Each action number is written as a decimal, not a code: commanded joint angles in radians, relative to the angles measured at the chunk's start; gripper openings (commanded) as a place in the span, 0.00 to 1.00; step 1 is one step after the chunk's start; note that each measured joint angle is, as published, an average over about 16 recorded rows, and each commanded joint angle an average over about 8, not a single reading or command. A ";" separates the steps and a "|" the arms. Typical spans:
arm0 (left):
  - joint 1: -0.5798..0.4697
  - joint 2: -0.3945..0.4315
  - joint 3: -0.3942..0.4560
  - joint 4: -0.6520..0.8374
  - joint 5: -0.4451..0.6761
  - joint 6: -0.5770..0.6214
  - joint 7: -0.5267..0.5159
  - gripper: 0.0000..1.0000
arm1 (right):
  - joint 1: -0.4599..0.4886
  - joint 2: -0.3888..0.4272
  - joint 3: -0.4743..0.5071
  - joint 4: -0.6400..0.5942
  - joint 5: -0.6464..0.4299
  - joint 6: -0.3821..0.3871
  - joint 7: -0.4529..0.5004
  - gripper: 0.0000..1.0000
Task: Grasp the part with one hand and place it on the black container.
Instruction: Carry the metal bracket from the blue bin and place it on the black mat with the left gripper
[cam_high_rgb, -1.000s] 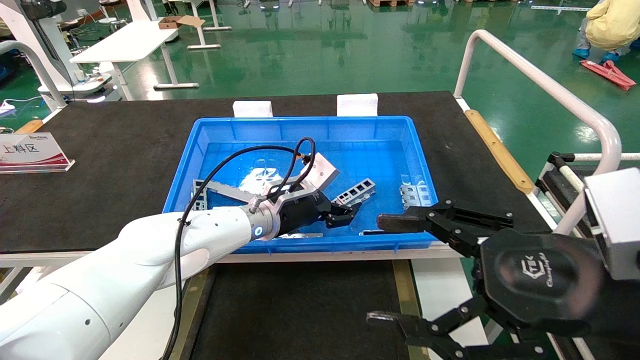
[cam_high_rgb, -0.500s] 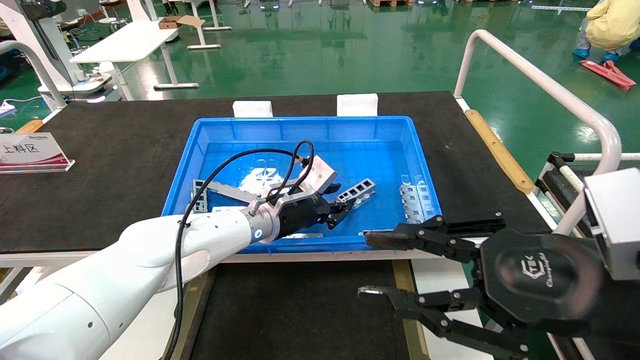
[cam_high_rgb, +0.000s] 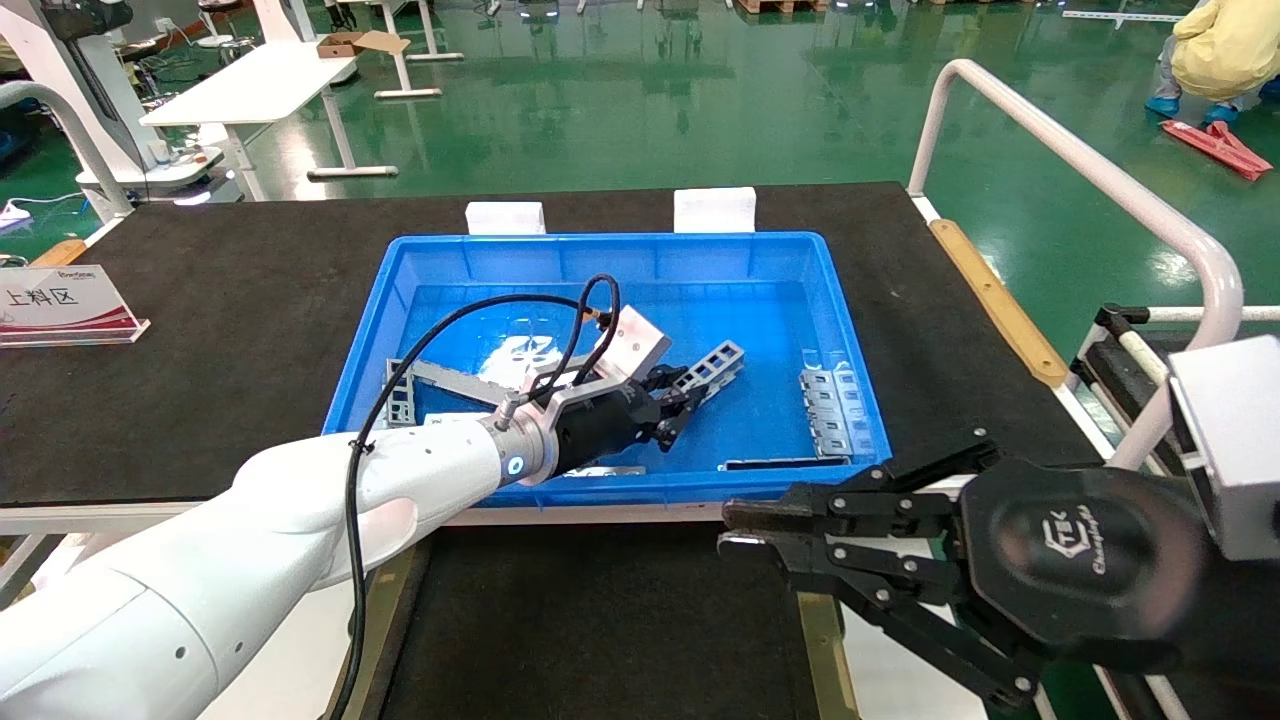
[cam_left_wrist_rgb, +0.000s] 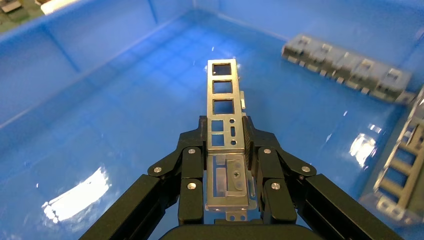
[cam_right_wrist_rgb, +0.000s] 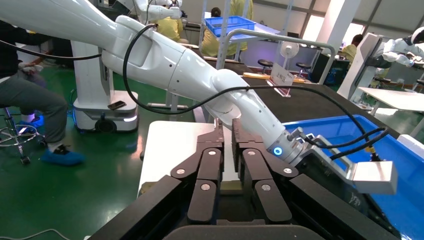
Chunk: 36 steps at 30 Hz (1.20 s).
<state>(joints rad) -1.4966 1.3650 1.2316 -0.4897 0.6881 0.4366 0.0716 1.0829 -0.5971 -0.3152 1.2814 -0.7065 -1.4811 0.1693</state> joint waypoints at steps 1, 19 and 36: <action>-0.003 -0.001 -0.004 -0.004 -0.018 0.002 0.008 0.00 | 0.000 0.000 0.000 0.000 0.000 0.000 0.000 0.00; -0.043 -0.100 -0.123 0.019 -0.169 0.425 0.229 0.00 | 0.000 0.000 -0.001 0.000 0.001 0.000 0.000 0.00; 0.177 -0.422 -0.096 -0.422 -0.201 0.594 0.184 0.00 | 0.000 0.001 -0.001 0.000 0.001 0.001 -0.001 0.00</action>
<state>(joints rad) -1.3117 0.9476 1.1377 -0.9067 0.4866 1.0056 0.2540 1.0833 -0.5966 -0.3165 1.2814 -0.7055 -1.4805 0.1686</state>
